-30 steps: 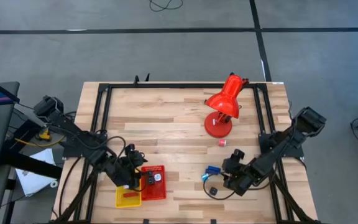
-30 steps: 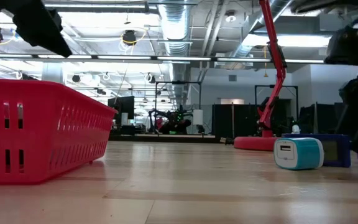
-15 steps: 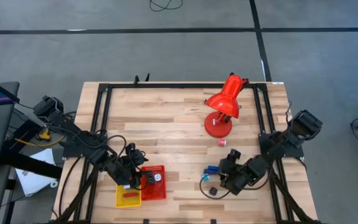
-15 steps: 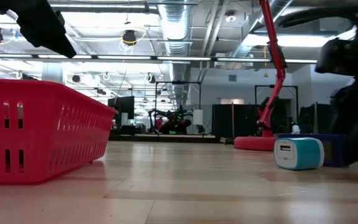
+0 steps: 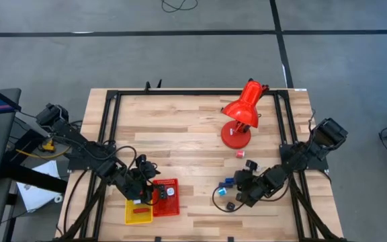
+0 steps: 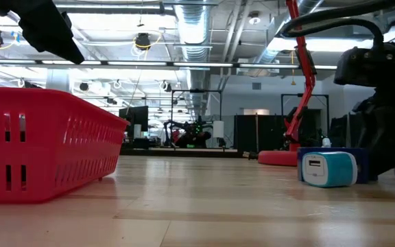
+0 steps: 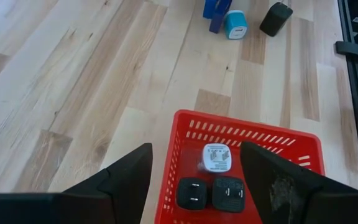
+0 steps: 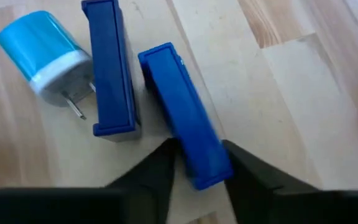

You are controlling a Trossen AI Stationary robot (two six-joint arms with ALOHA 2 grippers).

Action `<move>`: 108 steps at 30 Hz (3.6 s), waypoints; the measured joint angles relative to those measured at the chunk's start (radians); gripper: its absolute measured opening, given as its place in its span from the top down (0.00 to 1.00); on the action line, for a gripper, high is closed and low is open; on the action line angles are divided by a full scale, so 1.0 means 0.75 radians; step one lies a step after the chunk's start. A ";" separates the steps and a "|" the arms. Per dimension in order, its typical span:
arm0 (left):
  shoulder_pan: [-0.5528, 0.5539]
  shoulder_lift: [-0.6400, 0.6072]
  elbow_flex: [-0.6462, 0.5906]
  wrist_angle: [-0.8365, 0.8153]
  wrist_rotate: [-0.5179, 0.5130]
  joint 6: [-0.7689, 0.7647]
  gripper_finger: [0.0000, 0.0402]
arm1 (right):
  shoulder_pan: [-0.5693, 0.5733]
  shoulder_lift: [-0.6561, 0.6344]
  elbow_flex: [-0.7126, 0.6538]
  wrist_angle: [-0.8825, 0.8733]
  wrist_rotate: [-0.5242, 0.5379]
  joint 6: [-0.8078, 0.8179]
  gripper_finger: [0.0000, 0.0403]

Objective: Pick & Place Office items
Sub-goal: Put the bottom blue digital clock into the yellow bin

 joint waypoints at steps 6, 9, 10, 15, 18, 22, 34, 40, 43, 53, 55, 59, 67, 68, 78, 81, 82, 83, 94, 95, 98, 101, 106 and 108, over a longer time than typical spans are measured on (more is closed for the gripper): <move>0.021 0.000 0.001 0.077 0.002 0.017 0.41 | -0.002 -0.041 0.038 -0.045 -0.003 -0.093 0.87; 0.059 0.000 0.001 0.107 0.009 0.105 0.41 | -0.053 -0.090 0.121 -0.126 -0.004 -0.104 0.87; 0.081 0.000 0.001 0.115 0.016 0.142 0.41 | -0.078 -0.099 0.150 -0.162 -0.005 -0.109 0.87; 0.219 0.000 0.001 0.215 0.128 0.334 0.41 | -0.221 -0.083 0.337 -0.169 -0.066 -0.315 0.87; 0.283 0.000 0.001 0.275 0.191 0.474 0.41 | -0.294 -0.019 0.470 -0.170 -0.118 -0.448 0.87; 0.359 0.001 0.001 0.334 0.283 0.556 0.41 | -0.380 0.114 0.661 -0.171 -0.196 -0.566 0.87; 0.420 0.001 0.001 0.327 0.393 0.735 0.41 | -0.492 0.543 1.316 -0.447 -0.270 -0.798 0.87; 0.419 0.001 0.001 0.303 0.392 0.779 0.47 | -0.492 0.615 1.459 -0.481 -0.268 -0.842 0.87; 0.419 0.001 0.001 0.264 0.392 0.774 0.53 | -0.490 0.614 1.462 -0.474 -0.213 -0.826 0.87; 0.419 0.001 0.001 0.242 0.391 0.754 0.70 | -0.490 0.614 1.461 -0.454 -0.178 -0.826 0.87; 0.419 0.001 0.001 0.236 0.391 0.754 0.74 | -0.490 0.614 1.461 -0.441 -0.181 -0.827 0.87; 0.424 0.001 0.001 0.223 0.390 0.751 0.81 | -0.491 0.614 1.461 -0.430 -0.210 -0.821 0.87; 0.424 0.001 0.001 0.205 0.384 0.751 0.84 | -0.491 0.614 1.460 -0.422 -0.214 -0.818 0.85; 0.424 0.001 0.002 0.201 0.384 0.751 0.84 | -0.491 0.614 1.460 -0.422 -0.217 -0.821 0.83; 0.421 -0.025 -0.002 0.168 0.479 0.746 0.84 | -0.487 0.614 1.461 -0.455 -0.304 -0.930 0.52; 0.413 -0.088 -0.001 0.119 0.507 0.697 0.84 | -0.460 0.592 1.461 -0.537 -0.187 -0.903 0.40; 0.406 -0.114 -0.001 0.094 0.510 0.676 0.84 | -0.444 0.585 1.462 -0.565 -0.132 -0.888 0.37; 0.394 -0.143 -0.001 0.075 0.510 0.650 0.84 | -0.425 0.576 1.462 -0.608 -0.072 -0.868 0.34; 0.033 -0.184 0.000 -0.070 0.414 0.343 0.84 | -0.265 0.417 1.138 -0.585 0.209 -0.492 0.26; -0.005 -0.174 -0.001 -0.089 0.402 0.296 0.84 | -0.258 0.397 1.092 -0.539 0.211 -0.478 0.26; -0.127 -0.140 -0.001 -0.078 0.361 0.176 0.84 | -0.241 0.337 0.971 -0.391 0.234 -0.430 0.26; -0.239 -0.095 -0.001 -0.087 0.306 0.037 0.84 | -0.247 0.287 0.887 -0.293 0.246 -0.367 0.26; -0.395 -0.031 -0.001 -0.112 0.198 -0.180 0.84 | -0.279 0.277 0.850 -0.259 0.248 -0.336 0.26; -0.443 -0.002 -0.001 -0.121 0.155 -0.261 0.84 | -0.297 0.281 0.851 -0.251 0.245 -0.321 0.26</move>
